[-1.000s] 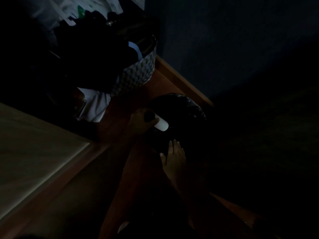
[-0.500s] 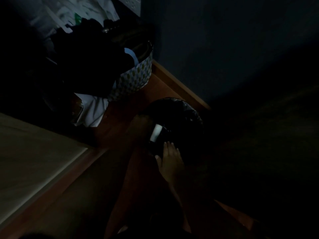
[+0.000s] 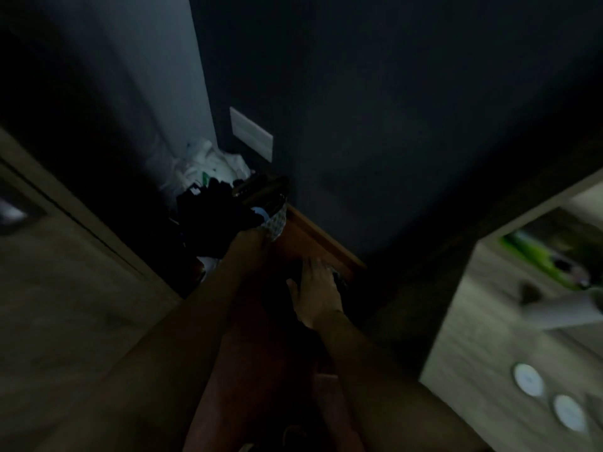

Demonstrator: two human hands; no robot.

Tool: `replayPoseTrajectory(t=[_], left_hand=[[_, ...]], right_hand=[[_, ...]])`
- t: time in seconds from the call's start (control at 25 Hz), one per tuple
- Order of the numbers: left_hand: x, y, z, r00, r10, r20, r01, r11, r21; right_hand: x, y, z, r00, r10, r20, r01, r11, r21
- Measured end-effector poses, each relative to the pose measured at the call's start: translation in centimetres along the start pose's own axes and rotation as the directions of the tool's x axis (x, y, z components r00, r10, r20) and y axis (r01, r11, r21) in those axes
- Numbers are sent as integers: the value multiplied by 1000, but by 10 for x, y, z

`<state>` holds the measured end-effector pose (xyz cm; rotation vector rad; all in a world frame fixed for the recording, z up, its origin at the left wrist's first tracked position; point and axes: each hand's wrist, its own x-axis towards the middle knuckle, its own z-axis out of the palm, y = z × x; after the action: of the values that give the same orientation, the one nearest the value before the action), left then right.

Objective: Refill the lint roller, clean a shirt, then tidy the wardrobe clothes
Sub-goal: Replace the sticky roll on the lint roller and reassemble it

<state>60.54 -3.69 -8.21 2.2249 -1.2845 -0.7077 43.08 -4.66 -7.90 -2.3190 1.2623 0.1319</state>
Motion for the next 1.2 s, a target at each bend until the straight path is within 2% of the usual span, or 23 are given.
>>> replayPoseTrajectory(t=[0.16, 0.28, 0.44, 0.64, 0.84, 0.96, 1.12, 1.2], left_hand=[[-45, 70, -53, 990, 117, -76, -120, 992, -38], [-76, 123, -65, 982, 112, -151, -123, 990, -67], [-113, 179, -43, 969, 140, -205, -156, 986, -64], [-148, 240, 26, 978, 88, -187, -109, 989, -103], [-195, 306, 97, 967, 61, -248, -83, 993, -83], [-226, 331, 135, 962, 43, -270, -66, 995, -74], [-250, 348, 178, 984, 41, -173, -50, 997, -52], [-253, 349, 193, 990, 103, -99, -100, 995, 29]], right_hand=[[-45, -18, -88, 991, -18, -131, 19, 1000, 3], [-70, -9, -134, 972, -30, -231, 26, 999, -18], [-106, 34, -173, 956, -16, -293, 8, 1000, -27], [-159, 120, -195, 939, -96, -331, 75, 994, -77], [-205, 215, -213, 922, -224, -316, 187, 972, -143], [-222, 262, -228, 917, -238, -319, 191, 966, -172], [-215, 305, -248, 924, -302, -236, 242, 937, -252], [-203, 314, -255, 924, -339, -177, 289, 922, -257]])
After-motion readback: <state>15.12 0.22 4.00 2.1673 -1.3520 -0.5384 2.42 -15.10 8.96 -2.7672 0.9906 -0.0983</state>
